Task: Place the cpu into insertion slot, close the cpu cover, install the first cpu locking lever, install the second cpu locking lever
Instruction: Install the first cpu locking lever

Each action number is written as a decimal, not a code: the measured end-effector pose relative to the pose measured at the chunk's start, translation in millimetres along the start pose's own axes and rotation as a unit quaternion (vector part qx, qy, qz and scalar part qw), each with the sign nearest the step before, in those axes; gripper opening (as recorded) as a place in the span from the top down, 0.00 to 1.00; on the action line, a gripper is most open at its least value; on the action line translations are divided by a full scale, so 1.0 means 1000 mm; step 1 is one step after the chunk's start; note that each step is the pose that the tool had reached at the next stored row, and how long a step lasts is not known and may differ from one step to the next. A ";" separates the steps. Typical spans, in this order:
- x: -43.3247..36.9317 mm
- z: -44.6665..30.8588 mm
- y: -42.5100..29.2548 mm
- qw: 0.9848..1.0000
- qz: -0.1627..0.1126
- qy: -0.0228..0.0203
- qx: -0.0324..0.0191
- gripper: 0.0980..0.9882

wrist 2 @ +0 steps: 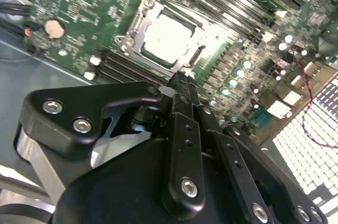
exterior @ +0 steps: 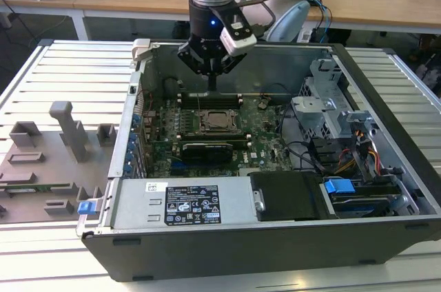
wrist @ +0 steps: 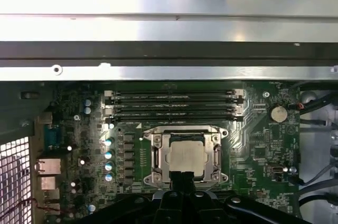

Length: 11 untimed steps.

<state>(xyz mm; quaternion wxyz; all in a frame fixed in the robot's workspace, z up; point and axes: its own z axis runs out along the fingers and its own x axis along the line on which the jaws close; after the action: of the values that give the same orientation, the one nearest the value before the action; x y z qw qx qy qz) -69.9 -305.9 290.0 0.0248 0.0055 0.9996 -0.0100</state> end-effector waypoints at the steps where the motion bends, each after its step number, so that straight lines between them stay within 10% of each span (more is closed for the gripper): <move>1: 0.0018 0.0009 0.0000 1.000 0.000 0.000 0.000 0.99; 11: 0.0127 0.0100 0.0013 1.000 0.000 0.000 0.000 0.99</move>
<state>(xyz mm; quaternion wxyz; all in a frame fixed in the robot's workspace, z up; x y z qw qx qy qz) -82.1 -304.6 279.4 0.0247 0.0054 0.9996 -0.0101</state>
